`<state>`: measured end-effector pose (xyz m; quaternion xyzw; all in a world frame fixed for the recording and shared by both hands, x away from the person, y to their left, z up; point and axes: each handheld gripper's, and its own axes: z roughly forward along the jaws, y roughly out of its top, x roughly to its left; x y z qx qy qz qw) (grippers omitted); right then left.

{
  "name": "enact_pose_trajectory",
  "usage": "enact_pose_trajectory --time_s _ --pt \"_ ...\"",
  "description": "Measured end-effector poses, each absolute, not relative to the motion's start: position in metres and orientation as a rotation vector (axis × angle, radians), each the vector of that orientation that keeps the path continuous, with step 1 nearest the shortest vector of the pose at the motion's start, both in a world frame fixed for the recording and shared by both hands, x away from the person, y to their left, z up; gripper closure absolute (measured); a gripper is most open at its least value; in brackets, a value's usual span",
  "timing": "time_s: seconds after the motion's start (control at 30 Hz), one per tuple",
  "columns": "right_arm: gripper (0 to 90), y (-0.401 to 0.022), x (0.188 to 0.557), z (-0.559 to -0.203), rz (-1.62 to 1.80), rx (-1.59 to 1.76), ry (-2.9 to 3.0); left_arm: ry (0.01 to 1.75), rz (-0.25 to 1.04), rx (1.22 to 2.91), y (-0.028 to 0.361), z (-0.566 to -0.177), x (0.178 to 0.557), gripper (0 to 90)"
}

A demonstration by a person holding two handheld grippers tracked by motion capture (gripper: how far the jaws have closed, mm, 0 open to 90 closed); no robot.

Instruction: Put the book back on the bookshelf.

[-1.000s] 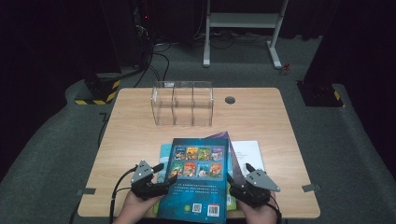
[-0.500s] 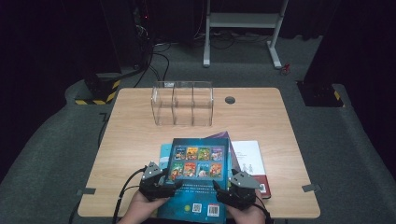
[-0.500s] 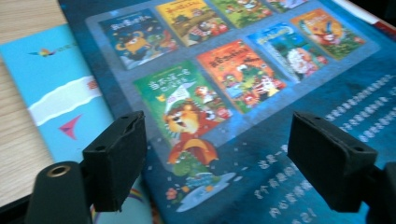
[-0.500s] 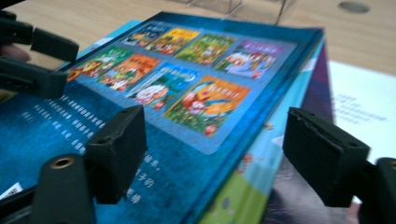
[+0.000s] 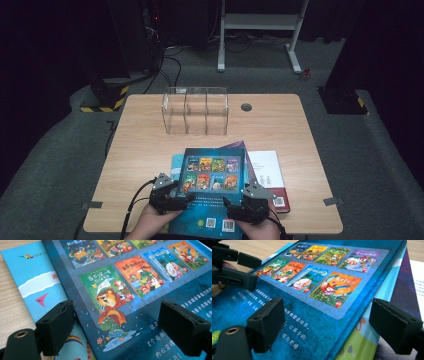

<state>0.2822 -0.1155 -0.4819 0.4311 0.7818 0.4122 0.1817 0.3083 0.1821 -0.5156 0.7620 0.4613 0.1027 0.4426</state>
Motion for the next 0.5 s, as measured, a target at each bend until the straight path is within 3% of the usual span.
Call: enact_pose_trajectory --time_s 0.33,0.5 --pt "13.4 -0.125 0.284 -0.482 1.034 1.243 2.152 1.082 0.246 1.930 0.157 -0.510 0.309 15.4" --pt "14.1 -0.144 0.291 -0.482 1.107 1.339 2.186 1.085 0.217 1.934 0.163 -0.509 0.309 23.6"
